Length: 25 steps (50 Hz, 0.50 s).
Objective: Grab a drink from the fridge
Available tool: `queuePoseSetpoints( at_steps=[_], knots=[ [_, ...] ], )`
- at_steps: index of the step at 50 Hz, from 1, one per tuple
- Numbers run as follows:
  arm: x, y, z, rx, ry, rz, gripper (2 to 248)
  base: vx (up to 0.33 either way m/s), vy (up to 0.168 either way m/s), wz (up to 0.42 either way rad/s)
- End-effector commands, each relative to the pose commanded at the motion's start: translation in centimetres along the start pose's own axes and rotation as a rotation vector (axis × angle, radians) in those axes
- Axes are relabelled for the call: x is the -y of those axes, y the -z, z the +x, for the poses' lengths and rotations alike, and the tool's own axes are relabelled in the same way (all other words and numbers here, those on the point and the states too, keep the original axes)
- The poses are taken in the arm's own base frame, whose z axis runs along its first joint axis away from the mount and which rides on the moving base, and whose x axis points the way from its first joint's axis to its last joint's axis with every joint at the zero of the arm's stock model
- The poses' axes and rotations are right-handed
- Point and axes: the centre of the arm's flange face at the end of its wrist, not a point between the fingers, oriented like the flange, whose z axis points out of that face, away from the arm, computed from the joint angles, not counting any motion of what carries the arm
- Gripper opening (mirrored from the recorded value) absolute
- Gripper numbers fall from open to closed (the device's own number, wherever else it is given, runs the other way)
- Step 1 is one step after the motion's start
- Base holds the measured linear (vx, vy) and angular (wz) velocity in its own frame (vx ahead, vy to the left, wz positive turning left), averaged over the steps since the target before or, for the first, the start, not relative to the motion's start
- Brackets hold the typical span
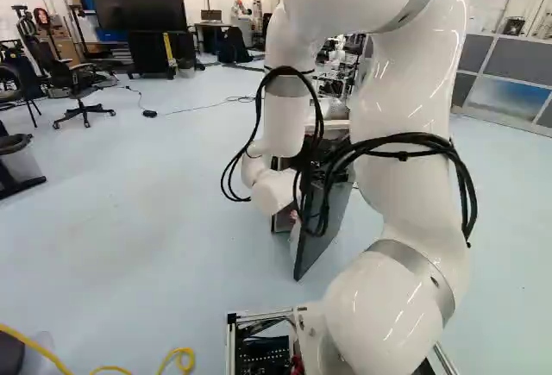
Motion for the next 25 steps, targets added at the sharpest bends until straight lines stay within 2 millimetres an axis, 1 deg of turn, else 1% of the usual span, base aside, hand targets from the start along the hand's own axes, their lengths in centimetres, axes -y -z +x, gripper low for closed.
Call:
queuePoseSetpoints(
  at_steps=[12,25],
  knots=[
    [-2.8,0.9,-0.5,-0.009,0.018,-0.037,247,0.000,0.000,0.000],
    [-5.7,1.5,-0.8,-0.022,0.030,-0.094,247,0.000,0.000,0.000]
  ],
)
